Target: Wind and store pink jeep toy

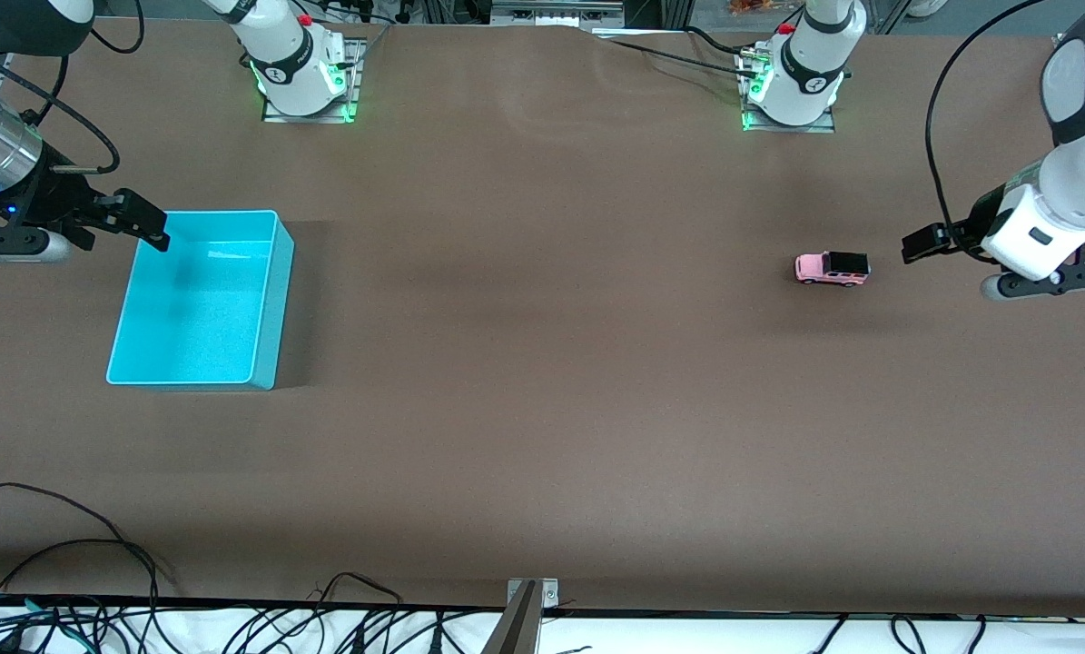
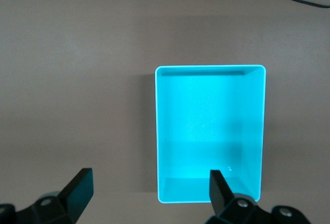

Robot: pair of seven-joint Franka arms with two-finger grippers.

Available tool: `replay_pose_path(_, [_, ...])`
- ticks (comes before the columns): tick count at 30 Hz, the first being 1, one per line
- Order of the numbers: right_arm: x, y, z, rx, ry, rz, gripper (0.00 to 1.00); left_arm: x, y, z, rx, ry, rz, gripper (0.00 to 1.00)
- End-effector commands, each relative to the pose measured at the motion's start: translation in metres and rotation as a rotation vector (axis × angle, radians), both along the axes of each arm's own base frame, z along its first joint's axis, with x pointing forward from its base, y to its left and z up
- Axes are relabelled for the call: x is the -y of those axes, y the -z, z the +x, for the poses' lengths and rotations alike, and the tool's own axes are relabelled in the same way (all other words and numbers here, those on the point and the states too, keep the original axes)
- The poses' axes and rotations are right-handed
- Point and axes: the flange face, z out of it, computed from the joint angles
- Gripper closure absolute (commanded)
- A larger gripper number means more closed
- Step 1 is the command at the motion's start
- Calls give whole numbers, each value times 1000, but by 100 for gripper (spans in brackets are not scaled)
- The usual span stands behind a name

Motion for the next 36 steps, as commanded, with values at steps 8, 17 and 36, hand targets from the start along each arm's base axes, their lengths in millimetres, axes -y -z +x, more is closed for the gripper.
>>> replay_pose_path(8, [-1, -4, 1, 7, 6, 17, 0, -2, 80, -26, 38, 24, 24, 0])
replay_pose_path(17, [0, -4, 1, 6, 7, 18, 0, -3, 135, -52, 28, 53, 18, 0])
replay_pose_path(36, [1, -3, 0, 3, 7, 18, 0, -19, 199, -83, 0, 776, -104, 0])
